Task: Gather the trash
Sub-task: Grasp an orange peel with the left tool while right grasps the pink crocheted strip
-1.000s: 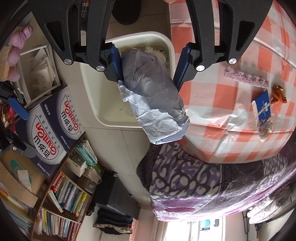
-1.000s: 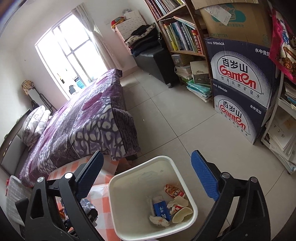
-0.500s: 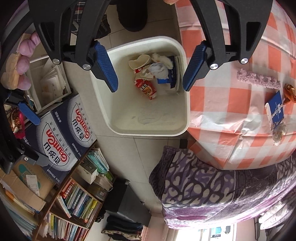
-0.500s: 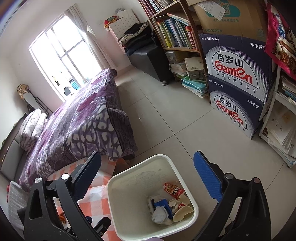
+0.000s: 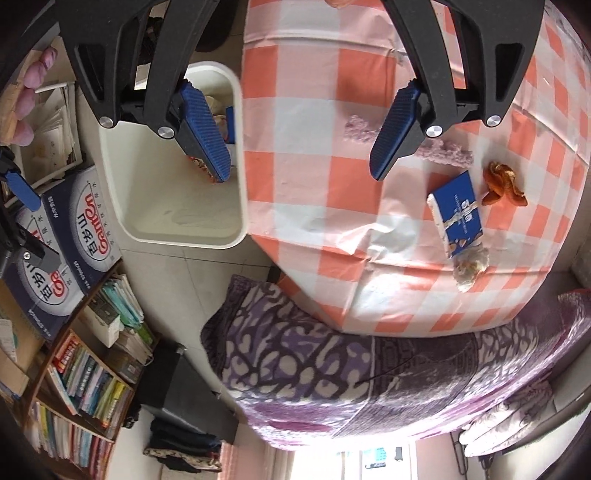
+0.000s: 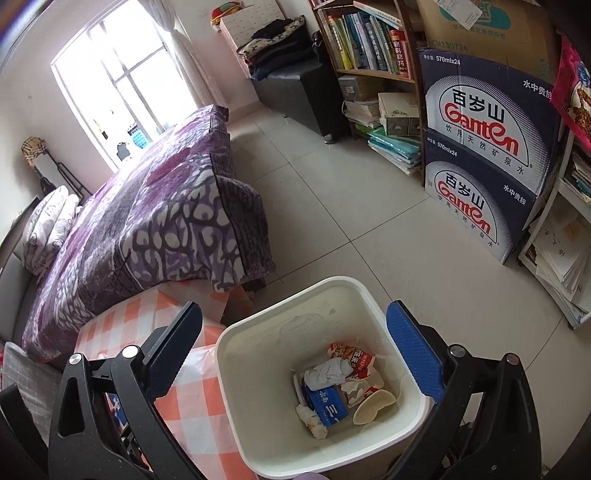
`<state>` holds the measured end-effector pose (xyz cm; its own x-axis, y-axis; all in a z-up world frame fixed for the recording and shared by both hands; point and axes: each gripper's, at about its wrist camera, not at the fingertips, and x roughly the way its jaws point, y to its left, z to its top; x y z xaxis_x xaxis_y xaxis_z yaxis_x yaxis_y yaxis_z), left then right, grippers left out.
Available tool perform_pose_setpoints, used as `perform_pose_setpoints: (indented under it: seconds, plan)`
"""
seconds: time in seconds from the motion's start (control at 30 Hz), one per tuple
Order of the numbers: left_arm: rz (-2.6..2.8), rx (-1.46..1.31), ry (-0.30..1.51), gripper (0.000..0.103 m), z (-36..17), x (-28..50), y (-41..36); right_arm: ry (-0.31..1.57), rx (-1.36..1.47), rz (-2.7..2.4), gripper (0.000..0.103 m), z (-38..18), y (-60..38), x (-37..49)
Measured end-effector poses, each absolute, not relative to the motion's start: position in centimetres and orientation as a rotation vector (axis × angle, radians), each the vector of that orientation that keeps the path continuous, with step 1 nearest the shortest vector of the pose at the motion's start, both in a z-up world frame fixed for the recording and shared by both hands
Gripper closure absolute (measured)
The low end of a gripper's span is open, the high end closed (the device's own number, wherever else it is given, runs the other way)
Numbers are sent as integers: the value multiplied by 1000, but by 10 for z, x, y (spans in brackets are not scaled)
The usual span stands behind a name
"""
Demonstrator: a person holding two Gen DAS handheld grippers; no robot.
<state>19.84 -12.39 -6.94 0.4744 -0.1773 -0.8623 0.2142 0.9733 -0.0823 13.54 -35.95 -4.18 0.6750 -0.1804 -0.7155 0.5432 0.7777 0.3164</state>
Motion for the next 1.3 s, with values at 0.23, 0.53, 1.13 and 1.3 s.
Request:
perform_pose_setpoints:
  seconds: [0.23,0.53,1.13,1.3]
  plan:
    - [-63,-9,1097,27,-84,214,-69,813,504,-376,7,-58,-321,158]
    - [141,-56,1157,27,-106,237,14,901,366,-275,7,-74,-264,183]
    - [311,-315,1176,28,-131,289,123,992,-203,135,7,-114,-115,208]
    - [318,-311,1202,31,-147,297,124,1029,-349,210,7,-139,-80,207]
